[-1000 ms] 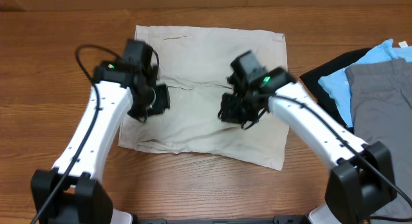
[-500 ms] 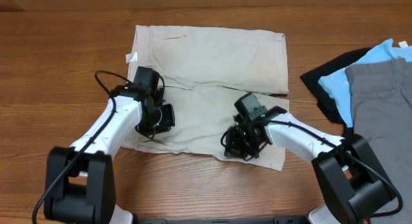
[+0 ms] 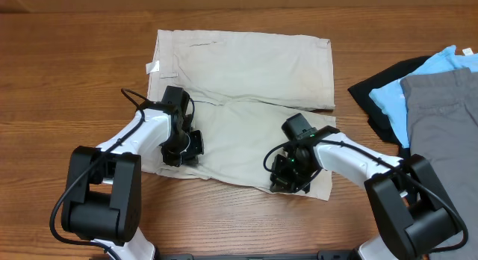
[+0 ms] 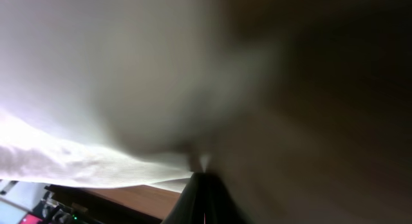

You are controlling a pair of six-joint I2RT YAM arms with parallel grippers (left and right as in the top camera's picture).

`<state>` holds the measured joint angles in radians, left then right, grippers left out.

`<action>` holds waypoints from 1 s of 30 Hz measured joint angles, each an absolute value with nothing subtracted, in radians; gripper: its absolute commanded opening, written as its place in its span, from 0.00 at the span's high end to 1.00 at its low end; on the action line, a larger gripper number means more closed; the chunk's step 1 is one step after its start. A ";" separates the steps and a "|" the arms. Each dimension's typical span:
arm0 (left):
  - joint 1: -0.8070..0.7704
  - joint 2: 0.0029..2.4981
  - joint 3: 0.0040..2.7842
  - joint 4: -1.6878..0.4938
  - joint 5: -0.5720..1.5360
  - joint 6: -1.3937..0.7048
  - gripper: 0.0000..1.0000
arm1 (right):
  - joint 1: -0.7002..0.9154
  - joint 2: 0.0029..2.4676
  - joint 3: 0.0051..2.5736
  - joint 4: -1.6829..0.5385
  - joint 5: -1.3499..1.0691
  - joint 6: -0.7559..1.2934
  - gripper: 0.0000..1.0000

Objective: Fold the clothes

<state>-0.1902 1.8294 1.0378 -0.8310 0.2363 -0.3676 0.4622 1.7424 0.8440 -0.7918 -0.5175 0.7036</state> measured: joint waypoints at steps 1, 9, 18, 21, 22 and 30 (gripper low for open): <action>-0.190 1.829 1.038 -0.831 0.236 -0.367 0.96 | 0.451 1.742 0.844 -0.809 -0.514 0.700 0.96; -0.190 1.834 1.047 -0.842 0.236 -0.367 0.96 | 0.361 1.741 0.844 -0.909 -0.480 0.619 0.96; -0.189 1.836 1.129 -0.922 0.141 -0.363 0.96 | 0.209 1.631 0.865 -1.095 -0.262 0.563 0.96; -0.188 1.789 1.169 -0.963 0.126 -0.363 0.96 | 0.134 1.572 0.875 -1.130 -0.219 0.545 0.96; -0.188 1.763 1.185 -0.979 0.124 -0.363 0.96 | 0.126 1.564 0.877 -1.140 -0.214 0.542 0.96; -0.188 1.524 1.290 -1.121 0.113 -0.368 0.91 | 0.113 1.415 0.891 -1.304 -0.192 0.526 0.23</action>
